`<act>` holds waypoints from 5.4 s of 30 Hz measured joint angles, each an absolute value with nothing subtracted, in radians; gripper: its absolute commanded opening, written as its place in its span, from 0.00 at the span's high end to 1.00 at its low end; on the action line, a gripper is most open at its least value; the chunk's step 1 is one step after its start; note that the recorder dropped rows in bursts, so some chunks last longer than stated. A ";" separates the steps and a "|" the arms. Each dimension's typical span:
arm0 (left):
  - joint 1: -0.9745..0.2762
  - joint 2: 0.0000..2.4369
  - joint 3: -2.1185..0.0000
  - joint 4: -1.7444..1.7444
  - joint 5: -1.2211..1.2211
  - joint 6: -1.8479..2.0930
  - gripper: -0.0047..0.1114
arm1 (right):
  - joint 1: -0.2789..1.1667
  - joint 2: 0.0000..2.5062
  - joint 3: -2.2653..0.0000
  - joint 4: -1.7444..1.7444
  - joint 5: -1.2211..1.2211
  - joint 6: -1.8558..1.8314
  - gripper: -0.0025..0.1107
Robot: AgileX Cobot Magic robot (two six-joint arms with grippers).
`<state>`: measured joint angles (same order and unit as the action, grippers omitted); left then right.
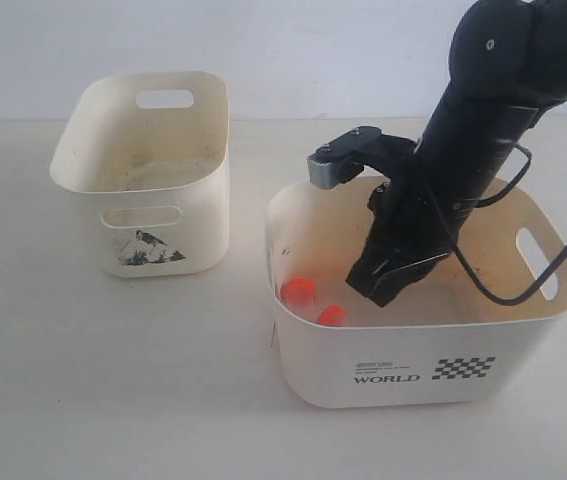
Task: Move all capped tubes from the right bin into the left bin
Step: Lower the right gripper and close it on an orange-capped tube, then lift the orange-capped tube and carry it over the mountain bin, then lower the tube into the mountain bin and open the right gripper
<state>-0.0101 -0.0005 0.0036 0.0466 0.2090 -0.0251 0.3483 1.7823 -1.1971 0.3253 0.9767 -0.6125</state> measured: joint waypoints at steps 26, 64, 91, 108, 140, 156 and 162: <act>-0.010 0.000 0.004 0.047 0.209 -0.025 0.92 | 0.437 1.851 -1.197 0.325 0.958 -0.519 0.51; -0.010 0.000 0.004 0.047 0.209 -0.025 0.92 | 0.439 1.988 -1.197 0.344 0.844 -0.382 0.75; -0.010 0.000 0.004 0.047 0.209 -0.025 0.92 | 0.439 1.704 -1.199 0.251 0.990 -0.444 0.98; -0.010 0.000 0.004 0.047 0.209 -0.025 0.92 | 0.439 1.665 -1.434 0.207 1.071 -0.458 0.98; -0.010 0.000 0.004 0.047 0.209 -0.025 0.92 | 0.529 1.949 -1.775 0.816 0.671 -1.020 0.98; -0.010 0.000 0.004 0.047 0.209 -0.025 0.92 | 0.608 2.160 -1.959 0.600 0.501 -0.924 0.80; -0.010 0.000 0.004 0.047 0.209 -0.025 0.92 | 0.608 2.179 -1.960 0.590 0.486 -0.910 0.31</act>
<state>-0.0101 -0.0005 0.0036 0.0466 0.2090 -0.0251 0.6076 2.1791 -1.9602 0.5901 0.4862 -0.9103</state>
